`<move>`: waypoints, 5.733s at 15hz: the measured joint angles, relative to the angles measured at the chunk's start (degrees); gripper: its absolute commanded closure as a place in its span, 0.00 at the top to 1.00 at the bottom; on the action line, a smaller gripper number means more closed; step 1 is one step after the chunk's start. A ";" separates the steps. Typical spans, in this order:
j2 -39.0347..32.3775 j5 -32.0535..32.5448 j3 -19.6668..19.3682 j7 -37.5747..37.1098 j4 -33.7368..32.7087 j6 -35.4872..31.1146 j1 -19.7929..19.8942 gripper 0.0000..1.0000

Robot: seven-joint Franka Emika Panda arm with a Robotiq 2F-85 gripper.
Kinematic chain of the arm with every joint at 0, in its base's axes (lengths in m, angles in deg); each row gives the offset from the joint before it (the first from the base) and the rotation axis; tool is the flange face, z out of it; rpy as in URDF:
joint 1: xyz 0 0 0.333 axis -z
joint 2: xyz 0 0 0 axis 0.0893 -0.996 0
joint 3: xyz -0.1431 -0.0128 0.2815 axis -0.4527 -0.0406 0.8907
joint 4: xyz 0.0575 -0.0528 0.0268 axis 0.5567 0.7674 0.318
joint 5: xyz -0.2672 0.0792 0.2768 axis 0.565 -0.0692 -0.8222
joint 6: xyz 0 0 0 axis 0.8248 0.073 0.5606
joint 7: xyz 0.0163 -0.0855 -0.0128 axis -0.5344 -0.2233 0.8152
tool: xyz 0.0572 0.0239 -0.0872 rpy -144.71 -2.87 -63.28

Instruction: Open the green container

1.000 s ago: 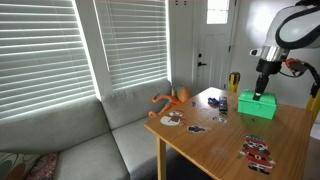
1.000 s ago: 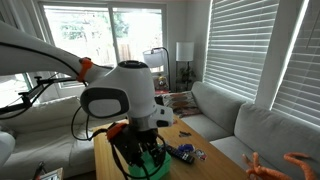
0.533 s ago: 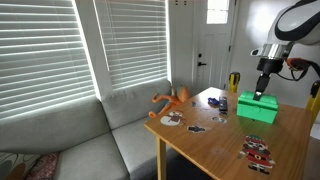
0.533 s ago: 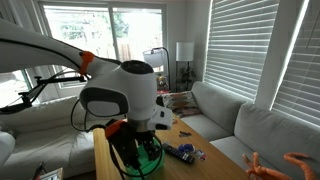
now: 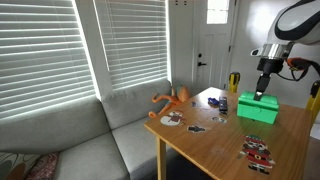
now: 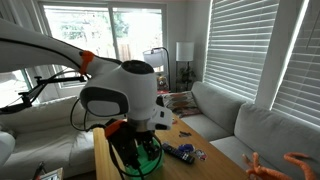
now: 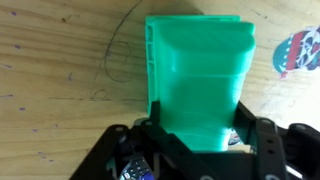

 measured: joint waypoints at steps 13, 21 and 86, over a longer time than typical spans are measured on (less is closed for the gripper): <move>-0.73 -22.43 -4.14 7.37 0.30 4.67 0.12 0.45; -4.04 -30.84 -5.60 8.39 -0.52 13.40 1.84 0.70; -19.23 -55.20 -5.92 17.41 -2.85 40.19 11.74 0.45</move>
